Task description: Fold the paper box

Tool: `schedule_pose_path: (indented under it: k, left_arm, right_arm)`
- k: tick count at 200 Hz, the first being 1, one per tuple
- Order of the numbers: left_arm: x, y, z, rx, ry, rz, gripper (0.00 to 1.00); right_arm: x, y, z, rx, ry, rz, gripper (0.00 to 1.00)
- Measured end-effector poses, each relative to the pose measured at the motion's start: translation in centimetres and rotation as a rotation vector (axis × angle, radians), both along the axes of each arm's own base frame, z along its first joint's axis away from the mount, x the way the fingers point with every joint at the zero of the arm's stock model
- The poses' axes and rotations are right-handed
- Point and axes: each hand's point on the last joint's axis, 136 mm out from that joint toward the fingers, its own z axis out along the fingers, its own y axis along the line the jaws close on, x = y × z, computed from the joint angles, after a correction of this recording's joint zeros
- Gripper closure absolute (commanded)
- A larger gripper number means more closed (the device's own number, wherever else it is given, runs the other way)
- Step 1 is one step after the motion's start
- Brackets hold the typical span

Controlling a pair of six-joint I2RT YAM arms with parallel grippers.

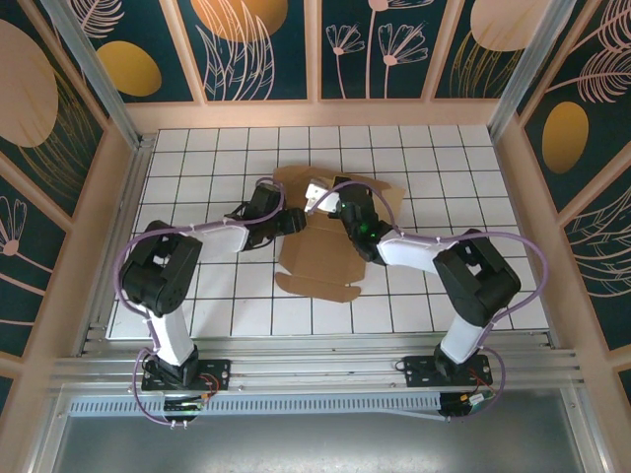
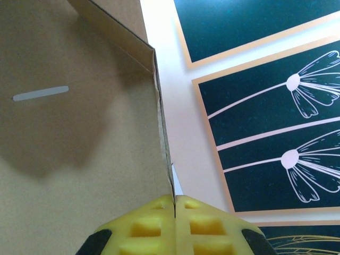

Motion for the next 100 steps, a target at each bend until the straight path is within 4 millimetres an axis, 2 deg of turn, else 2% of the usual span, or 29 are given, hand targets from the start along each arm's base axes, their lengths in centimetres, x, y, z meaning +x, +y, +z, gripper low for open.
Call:
schedule_pose_path:
  k: [50,100]
  left_arm:
    - [2.9,-0.3,0.1,0.051,-0.044,-0.025,0.36]
    - [3.6,2.4,-0.8,0.125,-0.042,-0.002,0.27]
  right_arm:
    - [0.0,0.3,1.3,0.054,0.086,0.019,1.0]
    - [-0.2,-0.5,1.2,0.059,0.14,0.008,1.0]
